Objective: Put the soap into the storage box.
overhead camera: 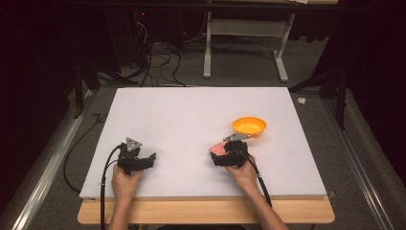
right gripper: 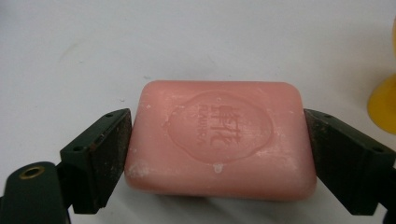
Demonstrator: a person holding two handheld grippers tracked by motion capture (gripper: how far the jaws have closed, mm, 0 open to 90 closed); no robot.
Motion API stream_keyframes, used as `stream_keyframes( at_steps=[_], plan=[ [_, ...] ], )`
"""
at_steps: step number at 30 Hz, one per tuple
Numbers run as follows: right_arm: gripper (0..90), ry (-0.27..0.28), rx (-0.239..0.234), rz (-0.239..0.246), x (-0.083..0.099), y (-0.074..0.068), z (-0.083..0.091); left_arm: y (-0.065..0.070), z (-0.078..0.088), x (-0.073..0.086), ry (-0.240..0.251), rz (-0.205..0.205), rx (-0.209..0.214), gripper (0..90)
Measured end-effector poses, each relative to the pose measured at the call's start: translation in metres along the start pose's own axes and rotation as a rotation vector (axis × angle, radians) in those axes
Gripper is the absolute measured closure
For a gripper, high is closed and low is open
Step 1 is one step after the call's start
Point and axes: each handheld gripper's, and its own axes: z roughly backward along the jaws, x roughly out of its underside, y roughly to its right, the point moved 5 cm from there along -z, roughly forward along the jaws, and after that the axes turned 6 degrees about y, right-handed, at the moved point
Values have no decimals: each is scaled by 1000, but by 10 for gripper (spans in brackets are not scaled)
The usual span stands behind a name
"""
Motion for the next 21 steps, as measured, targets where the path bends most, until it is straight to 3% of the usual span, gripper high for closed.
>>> stream_keyframes(
  at_steps=[21],
  plan=[
    [133,-31,23,47,5,-2,-5,0,0,0,0,0,0,219]
  ],
)
